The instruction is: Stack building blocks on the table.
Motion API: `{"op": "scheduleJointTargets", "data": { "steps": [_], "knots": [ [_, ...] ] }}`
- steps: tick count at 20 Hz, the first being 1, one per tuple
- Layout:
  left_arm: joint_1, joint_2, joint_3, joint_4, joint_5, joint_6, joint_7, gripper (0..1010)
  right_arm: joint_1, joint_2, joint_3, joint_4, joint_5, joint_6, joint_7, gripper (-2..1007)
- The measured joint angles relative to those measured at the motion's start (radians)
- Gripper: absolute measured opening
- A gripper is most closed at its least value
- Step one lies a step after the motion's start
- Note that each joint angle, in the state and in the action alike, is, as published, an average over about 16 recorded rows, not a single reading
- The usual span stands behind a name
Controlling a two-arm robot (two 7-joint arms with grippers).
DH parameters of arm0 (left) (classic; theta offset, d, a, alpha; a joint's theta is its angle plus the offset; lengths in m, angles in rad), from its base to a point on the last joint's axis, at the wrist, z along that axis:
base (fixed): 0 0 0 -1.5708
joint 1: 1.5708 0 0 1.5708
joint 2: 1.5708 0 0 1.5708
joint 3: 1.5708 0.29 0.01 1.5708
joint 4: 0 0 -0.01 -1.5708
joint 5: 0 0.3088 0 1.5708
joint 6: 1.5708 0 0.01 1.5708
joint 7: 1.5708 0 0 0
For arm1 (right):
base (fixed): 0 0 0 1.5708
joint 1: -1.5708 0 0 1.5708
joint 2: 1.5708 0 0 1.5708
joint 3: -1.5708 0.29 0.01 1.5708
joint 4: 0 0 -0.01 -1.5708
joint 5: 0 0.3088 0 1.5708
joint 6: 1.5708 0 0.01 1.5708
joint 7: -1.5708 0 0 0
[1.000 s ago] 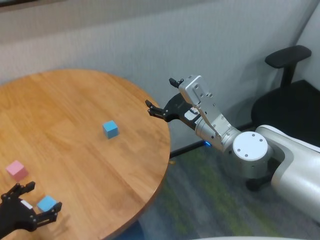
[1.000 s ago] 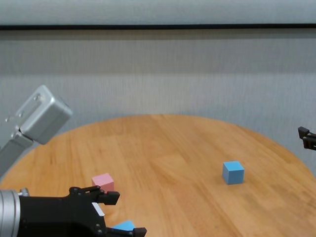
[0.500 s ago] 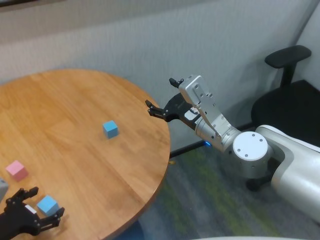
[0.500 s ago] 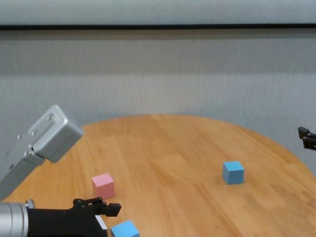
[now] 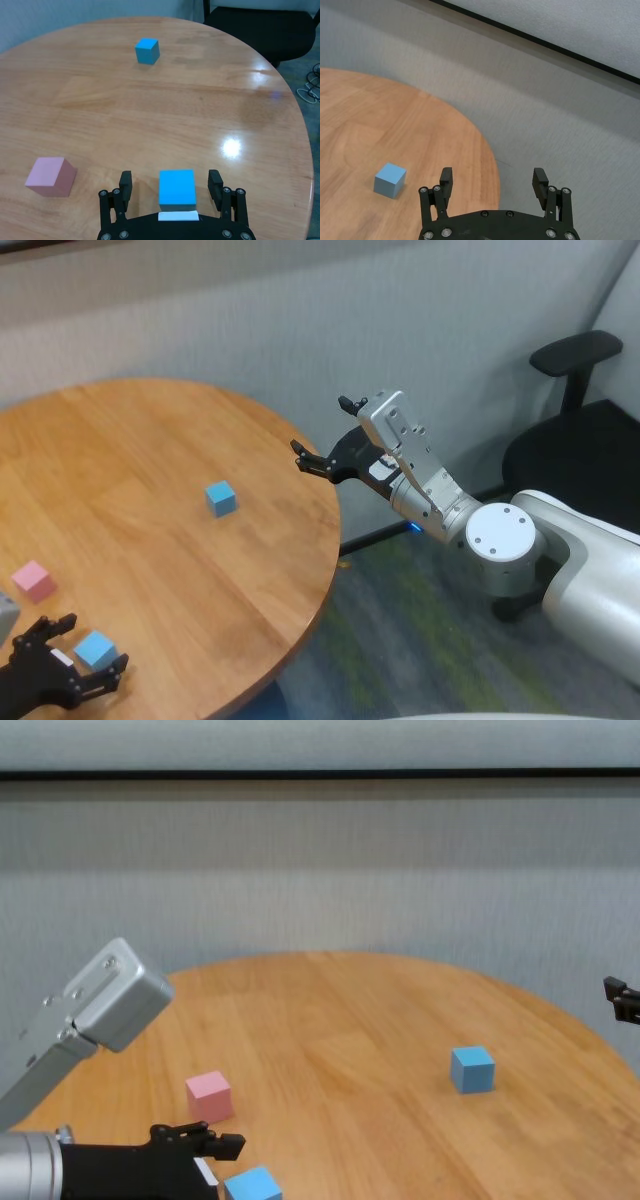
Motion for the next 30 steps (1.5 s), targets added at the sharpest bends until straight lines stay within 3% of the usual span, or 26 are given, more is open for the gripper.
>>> {"op": "scheduleJointTargets", "data": {
  "steps": [11,24,30],
  "knots": [
    [0.000,-0.002,-0.002,0.002,0.012,0.008,0.003,901,0.000,0.000,0.000,0.000,0.000,0.000,0.000,1005],
    [0.014,0.007,-0.002,-0.002,0.042,0.001,0.006,516,0.000,0.000,0.000,0.000,0.000,0.000,0.000,1005],
    [0.018,0.009,-0.008,-0.013,0.049,0.003,0.010,412,0.000,0.000,0.000,0.000,0.000,0.000,0.000,1004]
  ]
}}
